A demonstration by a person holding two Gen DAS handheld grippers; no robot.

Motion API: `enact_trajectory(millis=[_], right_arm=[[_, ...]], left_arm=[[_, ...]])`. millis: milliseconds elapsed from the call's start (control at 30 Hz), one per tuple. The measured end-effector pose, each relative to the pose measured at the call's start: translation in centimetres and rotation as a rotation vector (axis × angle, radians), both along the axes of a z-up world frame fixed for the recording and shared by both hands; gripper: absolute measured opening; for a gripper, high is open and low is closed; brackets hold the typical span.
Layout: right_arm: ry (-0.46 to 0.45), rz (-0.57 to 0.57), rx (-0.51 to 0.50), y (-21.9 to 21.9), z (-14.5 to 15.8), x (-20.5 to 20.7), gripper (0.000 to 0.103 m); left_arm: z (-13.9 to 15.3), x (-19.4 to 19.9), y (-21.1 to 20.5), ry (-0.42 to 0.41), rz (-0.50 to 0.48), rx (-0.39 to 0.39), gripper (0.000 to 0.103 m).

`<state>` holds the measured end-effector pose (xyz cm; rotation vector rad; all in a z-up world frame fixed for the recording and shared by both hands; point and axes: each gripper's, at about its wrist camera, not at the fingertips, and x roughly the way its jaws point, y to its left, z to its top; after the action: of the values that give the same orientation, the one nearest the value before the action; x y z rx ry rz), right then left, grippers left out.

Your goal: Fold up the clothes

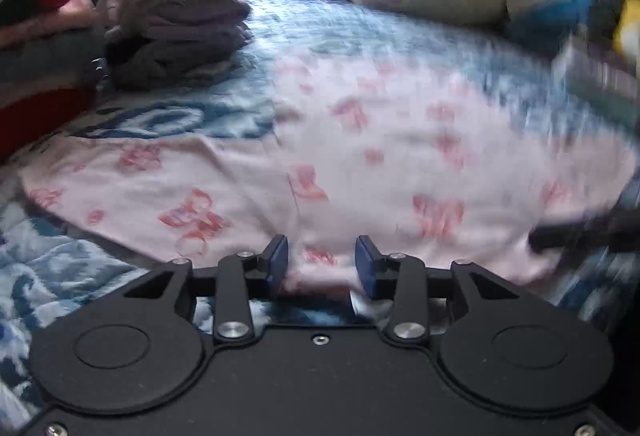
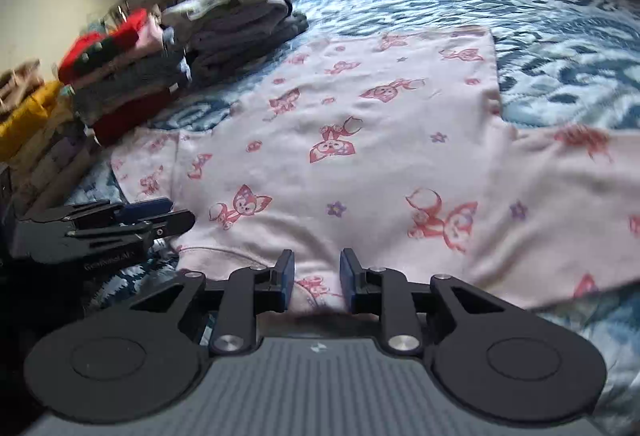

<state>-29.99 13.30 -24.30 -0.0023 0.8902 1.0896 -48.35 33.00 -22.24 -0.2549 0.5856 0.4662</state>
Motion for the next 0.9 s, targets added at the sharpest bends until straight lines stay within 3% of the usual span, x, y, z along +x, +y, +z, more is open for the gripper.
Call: enact_trajectory(millis=[100,200,300,400,667,733,767,900], right_arm=[[0.05,-0.042,0.066,-1.1,0.0,0.8,0.028],[0.076,-0.097,0.11,-2.0,0.2,2.1,0.028],[0.11,-0.155,0.17,-3.2,0.4,3.4,0.028],[0.112,-0.198,0.199,-3.8,0.5,4.4,0.028],[0.084,-0.194,0.183,-2.9,-0.2,4.9,0.028],[0.059,-0.188,0.145,-2.5,-0.5,4.7,0.028],[0.044,-0.184,0.128,-2.3,-0.6,4.6,0.027],[-0.036,-0.159,0.07,-1.7,-0.8,3.6,0.028]], left_arm=[[0.7,-1.9,2.4,-0.07,0.146,-0.029,0.038],[0.3,-4.5,5.5,-0.109,0.338,-0.124,0.038],[0.6,-6.3,7.3,-0.186,0.418,-0.182,0.038],[1.2,-5.4,7.7,-0.197,0.392,-0.174,0.038],[0.7,1.9,7.0,-0.047,0.167,-0.039,0.038],[-1.2,4.2,7.5,0.083,0.156,-0.022,0.04],[-2.0,4.7,7.6,0.113,0.152,-0.002,0.046],[-1.0,4.9,7.4,0.095,0.171,0.024,0.047]])
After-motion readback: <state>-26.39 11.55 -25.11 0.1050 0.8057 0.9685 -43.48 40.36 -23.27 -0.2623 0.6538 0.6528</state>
